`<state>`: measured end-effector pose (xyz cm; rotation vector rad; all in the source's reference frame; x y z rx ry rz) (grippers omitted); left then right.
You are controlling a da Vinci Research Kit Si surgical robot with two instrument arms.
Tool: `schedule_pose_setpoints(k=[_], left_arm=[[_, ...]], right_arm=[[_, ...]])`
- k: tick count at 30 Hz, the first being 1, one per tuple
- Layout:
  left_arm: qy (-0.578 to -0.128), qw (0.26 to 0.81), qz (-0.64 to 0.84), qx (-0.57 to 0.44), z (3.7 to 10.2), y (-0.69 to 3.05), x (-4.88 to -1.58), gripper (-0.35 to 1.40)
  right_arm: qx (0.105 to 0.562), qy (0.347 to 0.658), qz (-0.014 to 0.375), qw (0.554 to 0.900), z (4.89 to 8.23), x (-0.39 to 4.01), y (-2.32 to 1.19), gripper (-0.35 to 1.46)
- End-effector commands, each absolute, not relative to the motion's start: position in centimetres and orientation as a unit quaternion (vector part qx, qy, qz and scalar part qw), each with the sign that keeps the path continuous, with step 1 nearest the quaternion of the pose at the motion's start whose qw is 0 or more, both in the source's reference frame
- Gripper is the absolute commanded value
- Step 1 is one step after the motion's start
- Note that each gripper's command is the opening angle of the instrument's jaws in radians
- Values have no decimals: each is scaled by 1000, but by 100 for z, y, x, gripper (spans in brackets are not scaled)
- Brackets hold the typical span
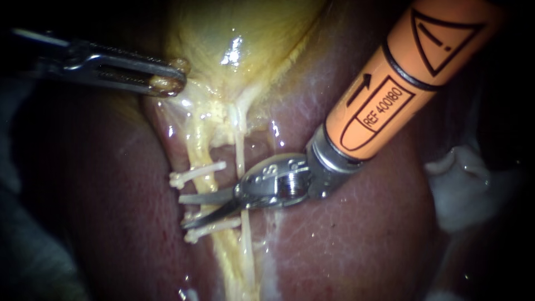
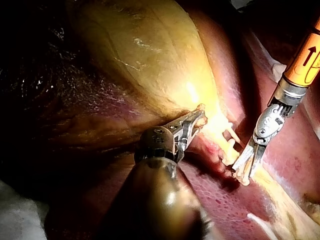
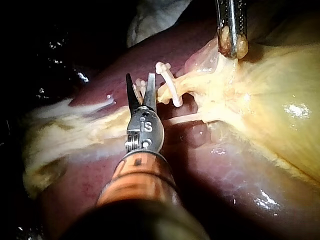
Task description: Go to the cutting position left tube
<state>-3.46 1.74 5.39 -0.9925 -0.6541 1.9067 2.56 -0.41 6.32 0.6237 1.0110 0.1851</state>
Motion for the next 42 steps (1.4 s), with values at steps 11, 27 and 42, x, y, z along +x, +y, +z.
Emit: schedule_pose_setpoints(k=[11, 27, 42], left_arm=[[-263, 432, 765, -398, 538, 174, -346, -35], [-263, 432, 765, -398, 538, 174, -345, -35], [-263, 432, 765, -398, 538, 174, -345, -35]], right_arm=[[301, 480, 85, 820, 616, 224, -30, 89], [324, 488, 97, 804, 617, 207, -32, 145], [356, 479, 119, 793, 660, 188, -23, 145]])
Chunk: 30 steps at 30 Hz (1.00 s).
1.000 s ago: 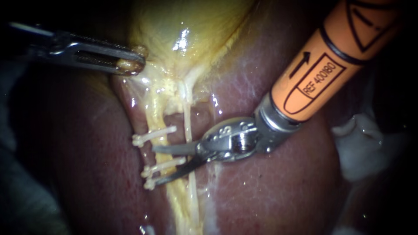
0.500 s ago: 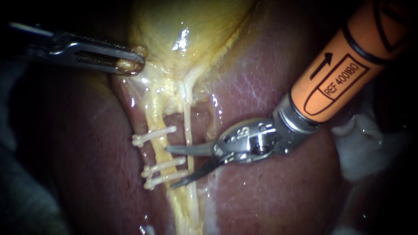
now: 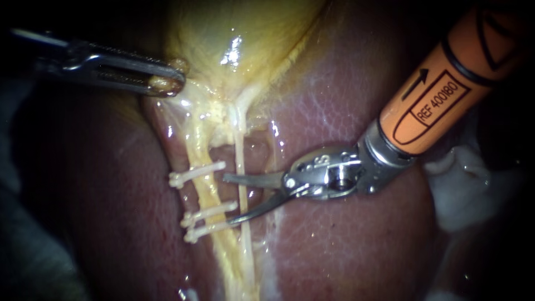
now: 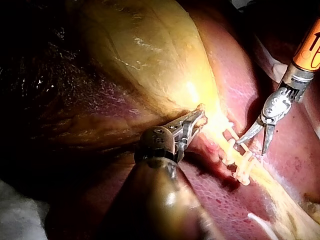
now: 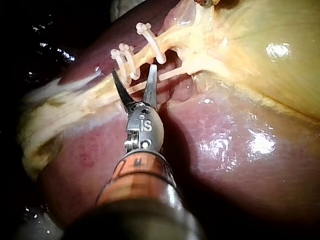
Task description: Go to the cutting position left tube
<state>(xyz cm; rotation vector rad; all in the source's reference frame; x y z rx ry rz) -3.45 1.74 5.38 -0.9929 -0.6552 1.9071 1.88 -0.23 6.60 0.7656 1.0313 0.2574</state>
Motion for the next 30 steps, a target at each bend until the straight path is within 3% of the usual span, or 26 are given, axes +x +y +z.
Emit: schedule_pose_setpoints(k=[1, 16, 30], left_arm=[[-263, 432, 765, -398, 538, 174, -345, -35], [-263, 432, 765, -398, 539, 174, -345, -35], [-263, 432, 765, -398, 539, 174, -345, -35]], right_arm=[[358, 478, 119, 793, 663, 187, -23, 145], [381, 469, 115, 788, 703, 185, -27, 145], [410, 479, 111, 768, 697, 208, -32, 145]])
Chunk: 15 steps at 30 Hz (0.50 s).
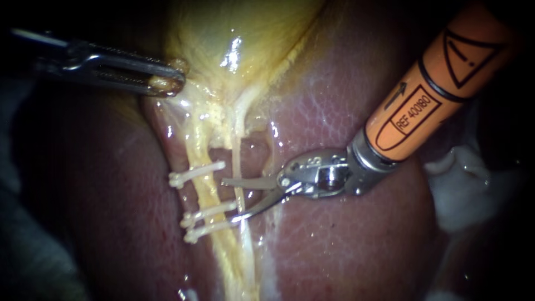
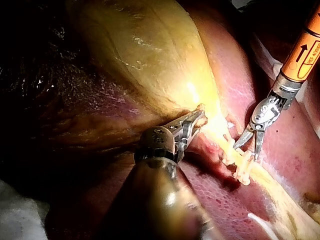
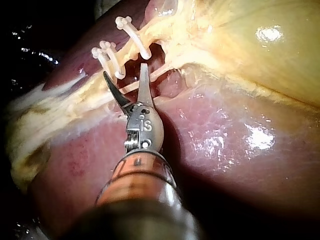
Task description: Go to the cutting position left tube
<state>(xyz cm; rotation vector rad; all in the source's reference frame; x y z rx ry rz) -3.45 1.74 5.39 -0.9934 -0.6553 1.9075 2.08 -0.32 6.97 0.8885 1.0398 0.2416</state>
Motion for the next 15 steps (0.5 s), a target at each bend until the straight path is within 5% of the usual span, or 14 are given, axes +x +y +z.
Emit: schedule_pose_setpoints(k=[1, 15], left_arm=[[-263, 432, 765, -398, 539, 173, -345, -35], [-263, 432, 765, -398, 539, 174, -346, -35]], right_arm=[[411, 479, 114, 767, 697, 212, -33, 145], [436, 502, 125, 737, 685, 272, -39, 145]])
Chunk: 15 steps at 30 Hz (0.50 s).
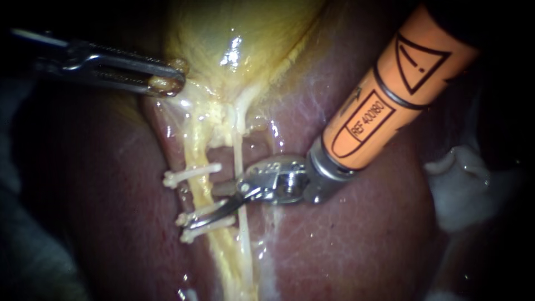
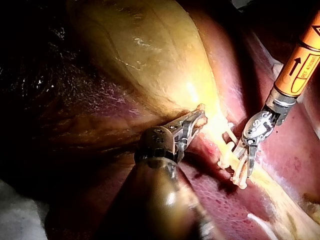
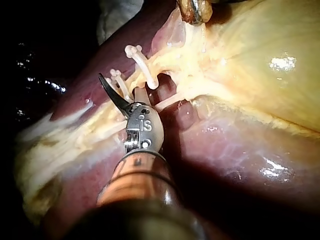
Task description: Go to the cutting position left tube
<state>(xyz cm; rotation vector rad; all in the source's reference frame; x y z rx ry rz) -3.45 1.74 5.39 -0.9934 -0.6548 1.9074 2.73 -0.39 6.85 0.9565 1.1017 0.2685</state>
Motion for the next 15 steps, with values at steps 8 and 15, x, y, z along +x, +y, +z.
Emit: schedule_pose_setpoints(k=[8, 15], left_arm=[[-263, 432, 765, -398, 539, 174, -346, -35], [-262, 433, 765, -398, 539, 174, -347, -35]], right_arm=[[442, 507, 141, 726, 682, 302, -39, 143], [447, 509, 150, 720, 678, 307, -41, 143]])
